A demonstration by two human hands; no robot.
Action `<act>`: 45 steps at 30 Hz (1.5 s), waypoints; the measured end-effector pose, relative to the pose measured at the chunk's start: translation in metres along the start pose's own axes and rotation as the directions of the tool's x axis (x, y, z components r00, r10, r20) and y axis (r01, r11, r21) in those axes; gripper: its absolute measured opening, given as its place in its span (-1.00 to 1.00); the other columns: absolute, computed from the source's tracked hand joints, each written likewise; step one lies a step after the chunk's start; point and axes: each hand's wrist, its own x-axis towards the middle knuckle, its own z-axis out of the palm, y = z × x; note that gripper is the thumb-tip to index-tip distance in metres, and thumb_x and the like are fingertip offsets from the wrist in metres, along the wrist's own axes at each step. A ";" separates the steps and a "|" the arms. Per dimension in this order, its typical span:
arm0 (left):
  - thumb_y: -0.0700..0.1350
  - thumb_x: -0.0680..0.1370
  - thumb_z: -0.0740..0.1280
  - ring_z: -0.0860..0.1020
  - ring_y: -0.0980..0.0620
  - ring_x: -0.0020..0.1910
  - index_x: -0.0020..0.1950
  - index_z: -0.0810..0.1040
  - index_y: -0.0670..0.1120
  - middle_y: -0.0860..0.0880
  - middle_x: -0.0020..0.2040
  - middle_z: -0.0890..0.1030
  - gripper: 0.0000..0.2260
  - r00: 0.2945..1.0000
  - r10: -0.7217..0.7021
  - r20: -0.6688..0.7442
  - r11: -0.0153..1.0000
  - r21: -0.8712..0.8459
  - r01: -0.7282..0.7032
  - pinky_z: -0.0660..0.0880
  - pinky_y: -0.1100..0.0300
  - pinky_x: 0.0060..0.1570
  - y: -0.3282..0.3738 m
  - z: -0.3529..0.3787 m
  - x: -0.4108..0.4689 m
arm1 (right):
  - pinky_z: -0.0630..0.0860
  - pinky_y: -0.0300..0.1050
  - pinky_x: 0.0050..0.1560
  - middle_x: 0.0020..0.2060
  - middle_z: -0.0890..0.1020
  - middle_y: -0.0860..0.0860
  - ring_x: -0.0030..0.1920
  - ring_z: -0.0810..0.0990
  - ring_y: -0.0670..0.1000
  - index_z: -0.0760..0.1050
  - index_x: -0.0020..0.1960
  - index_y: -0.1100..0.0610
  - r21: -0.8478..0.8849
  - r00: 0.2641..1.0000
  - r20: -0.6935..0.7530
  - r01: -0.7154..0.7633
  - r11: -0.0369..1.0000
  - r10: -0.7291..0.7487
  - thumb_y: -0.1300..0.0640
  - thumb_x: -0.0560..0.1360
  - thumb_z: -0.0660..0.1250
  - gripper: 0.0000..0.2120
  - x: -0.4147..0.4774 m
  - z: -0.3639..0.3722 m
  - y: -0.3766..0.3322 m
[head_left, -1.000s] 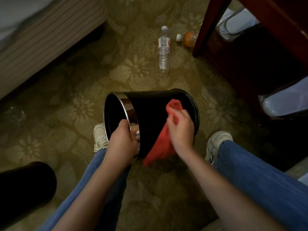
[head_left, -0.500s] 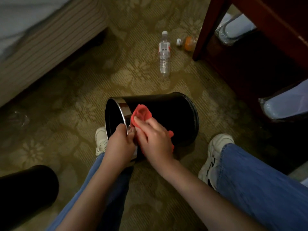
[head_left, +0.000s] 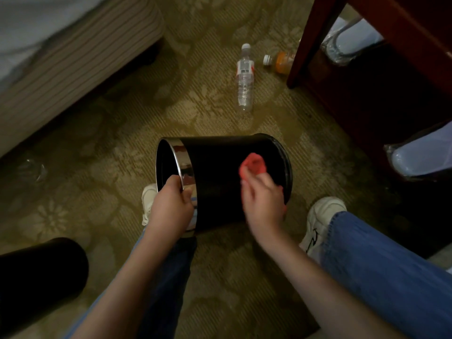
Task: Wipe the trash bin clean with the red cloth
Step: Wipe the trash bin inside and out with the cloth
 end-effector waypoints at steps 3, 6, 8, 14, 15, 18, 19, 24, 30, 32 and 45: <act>-0.19 0.59 0.21 0.56 -0.23 -0.08 0.06 0.46 -0.26 -0.23 -0.13 0.58 -0.85 1.000 0.002 -0.012 1.000 0.002 -0.002 0.52 -0.11 -0.03 -0.003 -0.002 0.001 | 0.41 -0.06 -0.14 -0.21 0.55 -0.01 -0.23 0.53 0.03 0.56 0.21 0.09 0.001 0.970 0.054 0.237 0.972 -0.236 0.10 0.53 0.22 -0.71 -0.019 0.014 -0.052; -0.18 0.58 0.23 0.54 -0.17 -0.15 0.02 0.46 -0.25 -0.10 -0.25 0.51 -0.87 1.000 0.000 -0.018 1.000 0.017 0.000 0.52 -0.01 -0.09 -0.004 -0.004 0.001 | 0.39 -0.06 -0.20 -0.16 0.58 0.00 -0.19 0.56 0.04 0.53 0.24 0.10 -0.012 0.938 0.078 0.340 0.940 -0.338 0.16 0.52 0.31 -0.70 -0.021 0.018 -0.060; -0.17 0.59 0.23 0.55 -0.14 -0.14 0.02 0.48 -0.21 -0.07 -0.24 0.52 -0.87 1.000 0.000 -0.017 1.000 0.002 0.000 0.52 0.01 -0.09 -0.004 -0.006 0.001 | 0.38 -0.06 -0.21 -0.14 0.59 0.00 -0.19 0.57 0.04 0.53 0.25 0.08 -0.048 0.924 0.093 0.377 0.925 -0.372 0.14 0.52 0.28 -0.69 -0.017 0.016 -0.051; -0.18 0.59 0.22 0.57 -0.07 -0.11 0.07 0.51 -0.18 -0.10 -0.14 0.59 -0.87 0.998 0.050 -0.038 0.996 -0.077 -0.053 0.53 -0.08 -0.01 0.001 -0.011 -0.002 | 0.53 0.08 -0.14 -0.07 0.57 0.04 -0.16 0.58 0.10 0.50 0.28 0.03 -0.069 0.999 0.044 0.021 0.997 -0.018 0.12 0.58 0.20 -0.70 0.017 -0.007 0.024; -0.18 0.59 0.22 0.57 -0.05 -0.12 0.10 0.51 -0.18 -0.10 -0.14 0.58 -0.85 0.996 0.075 -0.039 0.993 -0.088 -0.078 0.53 -0.06 -0.01 0.003 -0.010 -0.004 | 0.53 0.07 -0.06 0.00 0.58 0.07 -0.07 0.59 0.12 0.50 0.29 0.05 -0.063 0.997 0.037 -0.067 0.996 0.069 0.13 0.58 0.20 -0.70 0.023 -0.013 0.040; -0.19 0.59 0.23 0.49 0.08 -0.27 0.15 0.48 -0.15 0.00 -0.28 0.51 -0.84 0.989 0.148 -0.028 0.983 -0.107 -0.150 0.50 0.05 -0.11 0.013 -0.003 -0.008 | 0.43 -0.06 0.11 0.21 0.54 0.11 0.18 0.53 0.12 0.49 0.30 0.08 -0.083 0.969 0.034 -0.239 0.967 0.243 0.14 0.58 0.20 -0.69 0.033 -0.023 0.059; -0.18 0.59 0.23 0.46 0.11 -0.31 0.15 0.48 -0.14 0.02 -0.31 0.48 -0.84 0.987 0.160 -0.027 0.980 -0.114 -0.162 0.47 0.08 -0.15 0.016 -0.001 -0.009 | 0.42 -0.07 0.12 0.23 0.53 0.11 0.20 0.51 0.12 0.48 0.31 0.08 -0.094 0.960 0.036 -0.274 0.957 0.278 0.15 0.58 0.20 -0.68 0.034 -0.023 0.057; -0.19 0.59 0.23 0.44 0.13 -0.32 0.18 0.48 -0.15 0.05 -0.31 0.46 -0.82 0.989 0.134 -0.063 0.981 -0.133 -0.142 0.44 0.13 -0.16 0.012 -0.003 -0.002 | 0.46 0.15 0.08 0.01 0.58 0.03 0.02 0.57 0.08 0.53 0.26 0.05 -0.019 0.994 0.097 -0.039 0.999 0.041 0.09 0.50 0.23 -0.65 0.023 -0.015 -0.007; -0.18 0.57 0.27 0.48 0.21 -0.33 0.13 0.48 -0.14 0.07 -0.28 0.52 -0.85 0.991 0.129 -0.031 0.978 -0.162 -0.132 0.40 0.47 -0.38 0.002 -0.006 0.001 | 0.36 -0.01 0.09 0.05 0.52 -0.08 0.05 0.51 -0.04 0.39 0.38 -0.02 0.022 0.926 0.287 0.250 0.968 -0.245 0.07 0.54 0.25 -0.60 0.011 -0.009 -0.059; -0.19 0.56 0.28 0.49 0.24 -0.30 0.18 0.47 -0.11 0.13 -0.25 0.51 -0.80 0.985 0.170 -0.004 0.969 -0.180 -0.168 0.41 0.50 -0.34 0.002 -0.007 0.001 | 0.37 -0.02 0.05 0.03 0.52 -0.09 0.02 0.51 -0.05 0.40 0.37 -0.04 0.007 0.930 0.267 0.261 0.965 -0.253 0.06 0.55 0.25 -0.61 0.013 -0.009 -0.052; -0.27 0.56 0.27 0.48 0.20 -0.29 0.54 0.04 0.07 0.07 -0.30 0.47 -0.35 0.979 0.197 0.047 0.961 -0.206 -0.184 0.42 0.38 -0.20 0.002 -0.013 -0.003 | 0.46 0.12 0.03 0.02 0.51 0.06 -0.02 0.55 0.13 0.42 0.37 0.00 -0.133 0.986 0.149 -0.057 0.990 0.077 0.08 0.54 0.16 -0.60 0.031 -0.019 0.021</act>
